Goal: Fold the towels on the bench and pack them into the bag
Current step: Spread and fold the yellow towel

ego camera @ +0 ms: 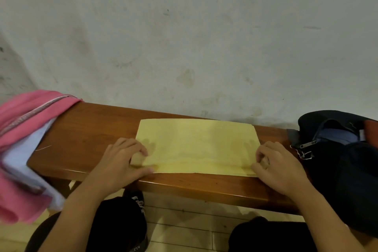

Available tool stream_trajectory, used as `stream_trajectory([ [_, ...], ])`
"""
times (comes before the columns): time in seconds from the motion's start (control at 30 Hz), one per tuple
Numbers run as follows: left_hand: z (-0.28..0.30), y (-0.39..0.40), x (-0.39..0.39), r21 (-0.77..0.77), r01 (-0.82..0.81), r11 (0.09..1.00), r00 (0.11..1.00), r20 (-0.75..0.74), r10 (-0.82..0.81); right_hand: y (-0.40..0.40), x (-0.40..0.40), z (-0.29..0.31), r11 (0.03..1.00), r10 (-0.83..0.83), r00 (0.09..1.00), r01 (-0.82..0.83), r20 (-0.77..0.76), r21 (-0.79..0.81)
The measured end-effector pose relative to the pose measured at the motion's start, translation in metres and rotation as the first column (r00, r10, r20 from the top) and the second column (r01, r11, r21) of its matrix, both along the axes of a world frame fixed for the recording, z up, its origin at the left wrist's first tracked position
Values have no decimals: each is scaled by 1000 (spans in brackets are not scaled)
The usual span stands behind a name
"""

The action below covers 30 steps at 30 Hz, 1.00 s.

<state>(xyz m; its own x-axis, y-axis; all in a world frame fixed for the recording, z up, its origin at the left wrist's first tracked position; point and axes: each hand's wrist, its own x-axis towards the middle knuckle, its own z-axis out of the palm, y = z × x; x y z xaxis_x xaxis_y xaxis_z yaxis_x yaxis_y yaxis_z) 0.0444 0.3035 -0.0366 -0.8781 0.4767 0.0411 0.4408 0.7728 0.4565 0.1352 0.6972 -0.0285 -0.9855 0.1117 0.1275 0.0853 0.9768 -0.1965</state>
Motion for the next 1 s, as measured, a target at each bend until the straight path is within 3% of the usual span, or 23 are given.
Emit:
stream_trajectory([
  [0.07,2,18,1,24,39,999,999,5,-39,-7,-3,-4,991,104,994,-102,20,-84],
  [0.17,-3,37,2,48,64,997,991,110,-69,-13,-5,-10,919,172,977,-113,129,-377],
  [0.33,-7,40,0,97,-36,995,974,224,13,-2,-4,-13,849,184,971,-78,153,-522],
  [0.43,-7,39,1,151,-75,986,966,257,34,1,-4,-16,866,161,970,-51,181,-498],
  [0.6,-11,37,0,144,-23,989,985,171,-2,-8,-6,-15,893,151,985,-99,86,-440],
  [0.73,-12,41,0,125,-52,991,985,172,29,-7,-8,-15,924,187,977,-139,105,-356],
  [0.83,-13,41,2,98,-35,995,989,148,20,-4,-4,-13,949,255,958,-221,134,-227],
  [1.0,-22,35,6,-5,109,994,994,-25,-109,-5,0,-18,932,331,919,-354,214,76],
])
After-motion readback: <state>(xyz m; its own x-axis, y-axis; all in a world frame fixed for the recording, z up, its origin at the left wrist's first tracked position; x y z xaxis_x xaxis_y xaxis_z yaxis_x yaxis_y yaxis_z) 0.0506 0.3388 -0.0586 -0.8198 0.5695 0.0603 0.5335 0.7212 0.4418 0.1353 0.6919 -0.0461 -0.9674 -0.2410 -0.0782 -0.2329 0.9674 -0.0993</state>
